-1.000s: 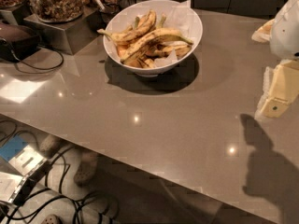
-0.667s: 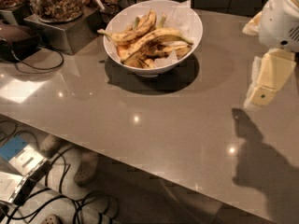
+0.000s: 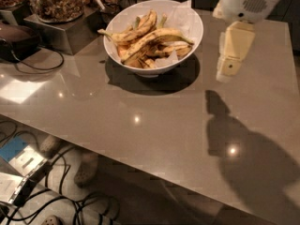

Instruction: Pick banana from white bowl

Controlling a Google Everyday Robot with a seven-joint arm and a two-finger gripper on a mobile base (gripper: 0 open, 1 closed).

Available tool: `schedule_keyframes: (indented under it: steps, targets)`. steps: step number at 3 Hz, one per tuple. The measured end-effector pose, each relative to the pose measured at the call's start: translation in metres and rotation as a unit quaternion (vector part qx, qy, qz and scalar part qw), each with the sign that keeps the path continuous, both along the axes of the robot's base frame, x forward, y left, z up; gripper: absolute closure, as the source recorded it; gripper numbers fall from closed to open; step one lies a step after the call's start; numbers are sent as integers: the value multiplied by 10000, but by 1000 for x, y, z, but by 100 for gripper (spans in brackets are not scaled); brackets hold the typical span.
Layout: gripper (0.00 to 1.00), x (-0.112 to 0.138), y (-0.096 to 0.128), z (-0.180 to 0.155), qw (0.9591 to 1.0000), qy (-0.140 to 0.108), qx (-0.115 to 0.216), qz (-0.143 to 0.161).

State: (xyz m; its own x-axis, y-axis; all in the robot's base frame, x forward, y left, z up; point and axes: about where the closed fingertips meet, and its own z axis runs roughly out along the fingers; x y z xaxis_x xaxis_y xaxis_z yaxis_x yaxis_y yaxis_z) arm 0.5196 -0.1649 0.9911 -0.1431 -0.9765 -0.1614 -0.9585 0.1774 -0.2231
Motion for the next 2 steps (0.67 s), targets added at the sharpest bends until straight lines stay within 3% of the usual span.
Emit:
schedule_keyframes:
  steps: [2]
  targets:
    - [0,14,13,6,9994,-189,266,123]
